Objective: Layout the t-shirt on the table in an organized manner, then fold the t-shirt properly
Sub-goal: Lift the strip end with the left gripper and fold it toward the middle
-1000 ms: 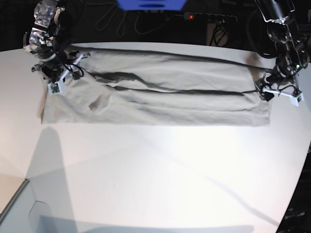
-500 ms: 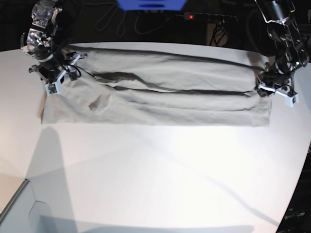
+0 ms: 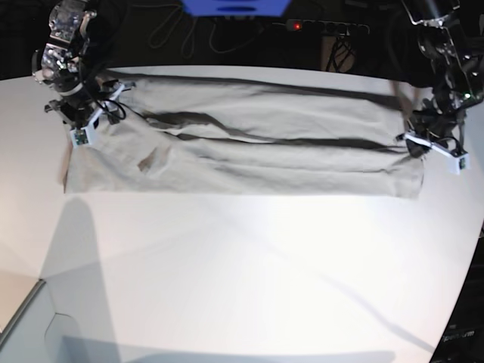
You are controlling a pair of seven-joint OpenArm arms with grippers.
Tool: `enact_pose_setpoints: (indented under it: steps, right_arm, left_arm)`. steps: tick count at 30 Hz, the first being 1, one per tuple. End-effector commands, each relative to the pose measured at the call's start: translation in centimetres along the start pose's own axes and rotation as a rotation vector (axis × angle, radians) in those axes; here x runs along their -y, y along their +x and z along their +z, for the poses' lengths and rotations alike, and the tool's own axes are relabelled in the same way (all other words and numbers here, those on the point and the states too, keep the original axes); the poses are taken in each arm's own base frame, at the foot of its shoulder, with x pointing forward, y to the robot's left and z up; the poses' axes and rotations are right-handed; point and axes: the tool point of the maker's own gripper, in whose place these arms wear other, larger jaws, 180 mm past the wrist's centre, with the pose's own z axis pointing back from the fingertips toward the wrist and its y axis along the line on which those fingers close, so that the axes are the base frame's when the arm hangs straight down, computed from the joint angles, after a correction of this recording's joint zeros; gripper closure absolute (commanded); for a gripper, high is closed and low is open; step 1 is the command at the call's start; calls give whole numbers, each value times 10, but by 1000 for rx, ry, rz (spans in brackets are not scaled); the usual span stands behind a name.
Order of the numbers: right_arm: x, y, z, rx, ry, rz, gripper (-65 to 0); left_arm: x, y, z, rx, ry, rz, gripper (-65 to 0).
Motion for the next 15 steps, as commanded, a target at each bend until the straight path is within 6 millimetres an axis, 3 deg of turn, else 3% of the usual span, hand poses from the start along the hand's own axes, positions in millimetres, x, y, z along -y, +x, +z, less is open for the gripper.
enact_pose_setpoints:
  steps: [1,6,10,15]
  right_arm:
    - [1,11,2,38,8,15,-278]
    - [0,11,2,38,10,16,-278]
    - [0,11,2,39,11,17,-278]
    - [0,11,2,35,11,17,-277]
  left_arm:
    - [9,24,8,79,-17,-25,0]
    - [46,47,34,180,-70,-90,0]
    - [103,31,47,159,-200,-198,0]
    - [171,-5,53,96,-320,-402,0]
